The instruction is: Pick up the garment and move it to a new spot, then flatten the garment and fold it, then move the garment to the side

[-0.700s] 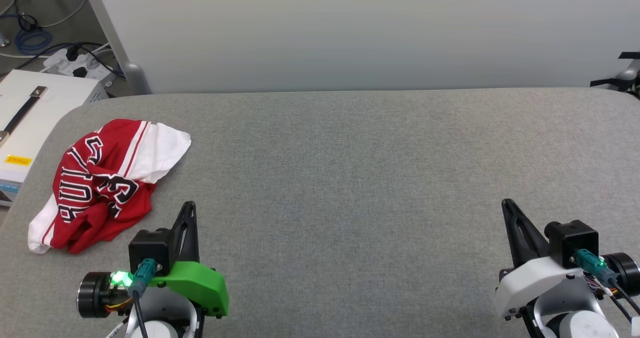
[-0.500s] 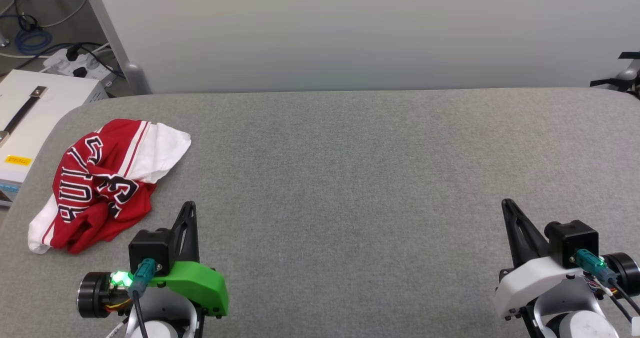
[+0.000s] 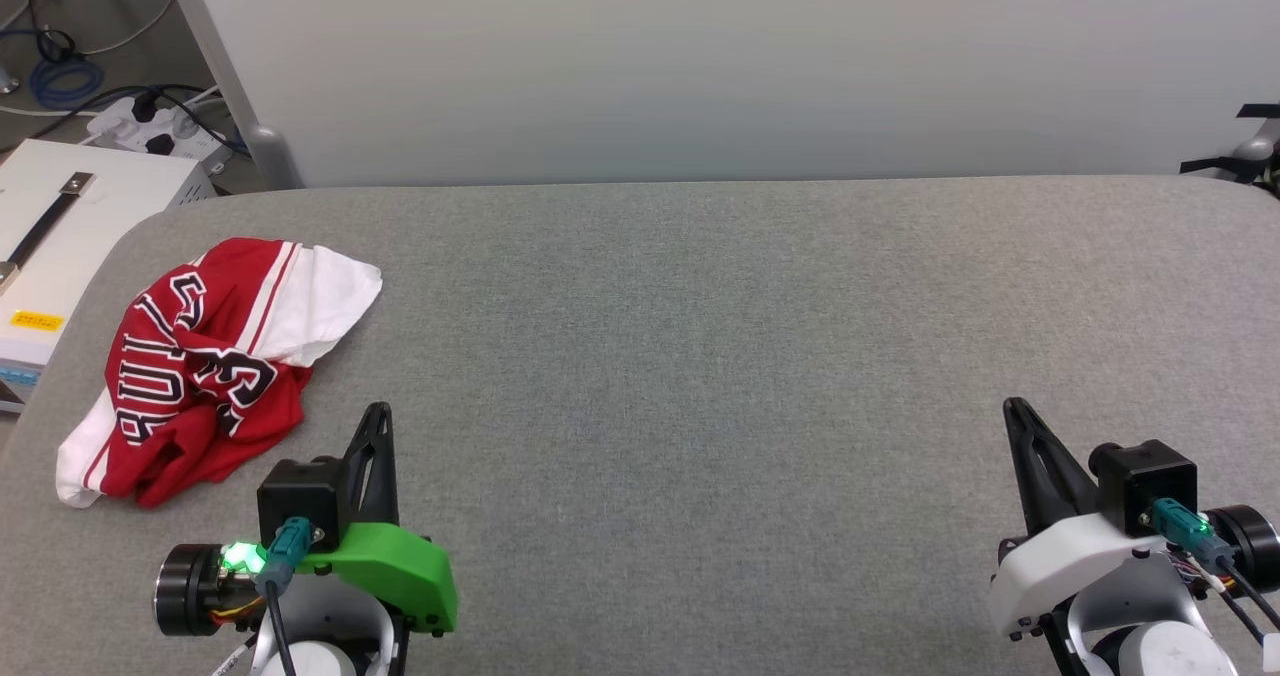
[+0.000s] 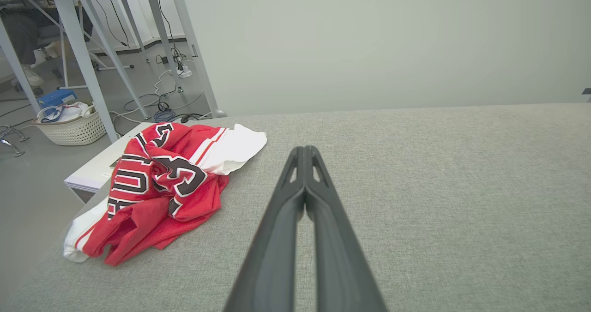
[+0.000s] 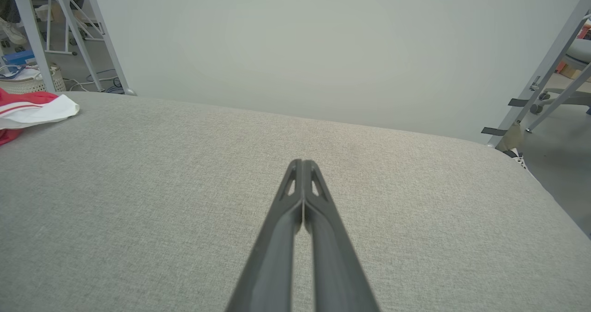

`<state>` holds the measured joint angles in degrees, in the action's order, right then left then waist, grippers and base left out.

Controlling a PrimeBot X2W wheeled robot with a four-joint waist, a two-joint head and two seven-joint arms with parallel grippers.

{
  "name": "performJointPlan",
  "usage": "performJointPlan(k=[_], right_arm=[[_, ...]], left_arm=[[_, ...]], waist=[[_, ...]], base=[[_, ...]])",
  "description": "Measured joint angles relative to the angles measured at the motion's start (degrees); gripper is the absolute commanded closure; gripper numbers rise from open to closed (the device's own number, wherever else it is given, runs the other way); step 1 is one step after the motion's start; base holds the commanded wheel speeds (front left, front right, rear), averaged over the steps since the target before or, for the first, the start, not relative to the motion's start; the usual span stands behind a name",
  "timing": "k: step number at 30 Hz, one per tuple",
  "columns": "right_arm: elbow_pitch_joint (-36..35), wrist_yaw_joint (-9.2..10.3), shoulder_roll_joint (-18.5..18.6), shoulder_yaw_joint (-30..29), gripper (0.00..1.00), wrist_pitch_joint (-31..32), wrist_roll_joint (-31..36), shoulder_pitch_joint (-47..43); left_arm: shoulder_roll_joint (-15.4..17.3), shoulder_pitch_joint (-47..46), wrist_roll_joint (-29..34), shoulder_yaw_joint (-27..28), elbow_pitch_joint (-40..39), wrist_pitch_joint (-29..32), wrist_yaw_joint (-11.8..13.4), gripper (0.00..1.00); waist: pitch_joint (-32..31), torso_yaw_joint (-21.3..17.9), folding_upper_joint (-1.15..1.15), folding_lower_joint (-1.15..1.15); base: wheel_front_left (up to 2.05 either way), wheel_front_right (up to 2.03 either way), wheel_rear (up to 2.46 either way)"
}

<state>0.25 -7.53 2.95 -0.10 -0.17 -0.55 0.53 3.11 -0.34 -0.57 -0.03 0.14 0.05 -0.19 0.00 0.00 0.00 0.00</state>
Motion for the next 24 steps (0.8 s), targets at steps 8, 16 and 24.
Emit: performJointPlan(k=[8, 16, 24], right_arm=[[0.04, 0.0, 0.01, -0.01, 0.0, 0.0, -0.03, 0.01], [0.46, 0.0, 0.01, -0.15, 0.0, -0.62, -0.71, 0.01], [0.77, 0.0, 0.01, -0.51, 0.0, -1.45, -1.57, 0.01]], left_arm=[[0.01, -0.01, -0.02, -0.03, 0.02, 0.0, -0.01, 0.0], [0.01, -0.01, -0.66, -0.13, 0.59, -0.6, -0.05, 0.0], [0.01, -0.01, -1.56, -0.34, 1.26, -1.49, -0.1, 0.0]], waist=[[0.0, 0.0, 0.0, 0.0], [0.07, -0.01, 0.0, 0.0], [0.16, -0.04, 0.0, 0.0]], base=[[0.0, 0.0, 0.0], [0.0, 0.0, 0.0], [0.0, 0.0, 0.0]])
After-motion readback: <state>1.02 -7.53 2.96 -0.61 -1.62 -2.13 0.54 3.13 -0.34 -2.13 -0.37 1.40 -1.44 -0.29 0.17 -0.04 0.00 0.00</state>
